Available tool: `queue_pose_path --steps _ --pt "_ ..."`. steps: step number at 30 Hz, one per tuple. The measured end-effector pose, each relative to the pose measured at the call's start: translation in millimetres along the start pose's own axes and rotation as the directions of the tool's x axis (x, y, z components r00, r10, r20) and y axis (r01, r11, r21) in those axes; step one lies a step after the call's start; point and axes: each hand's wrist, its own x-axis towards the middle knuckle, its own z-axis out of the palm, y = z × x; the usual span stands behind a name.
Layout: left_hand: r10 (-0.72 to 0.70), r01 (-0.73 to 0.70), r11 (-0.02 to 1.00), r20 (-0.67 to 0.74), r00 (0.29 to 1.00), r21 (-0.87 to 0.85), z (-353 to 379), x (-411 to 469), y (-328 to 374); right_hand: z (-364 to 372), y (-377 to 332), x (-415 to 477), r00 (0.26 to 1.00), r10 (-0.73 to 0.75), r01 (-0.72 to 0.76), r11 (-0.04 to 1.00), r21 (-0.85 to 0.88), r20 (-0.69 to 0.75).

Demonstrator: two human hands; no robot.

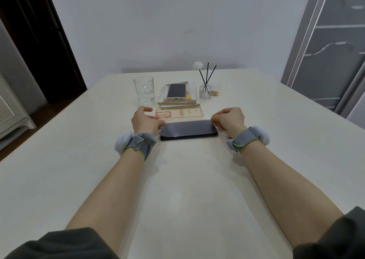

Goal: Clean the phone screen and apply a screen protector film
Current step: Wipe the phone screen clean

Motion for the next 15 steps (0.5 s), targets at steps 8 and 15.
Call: queue_pose_path --steps 8,15 --pt "0.011 -0.011 1.0 -0.003 1.0 0.02 0.7 -1.8 0.3 0.2 0.3 1.1 1.0 0.001 -0.001 1.0 -0.026 0.003" --pt "0.009 -0.01 1.0 0.016 1.0 0.025 1.9 0.5 -1.6 1.7 1.1 1.4 1.0 -0.02 0.02 0.999 -0.031 0.002"
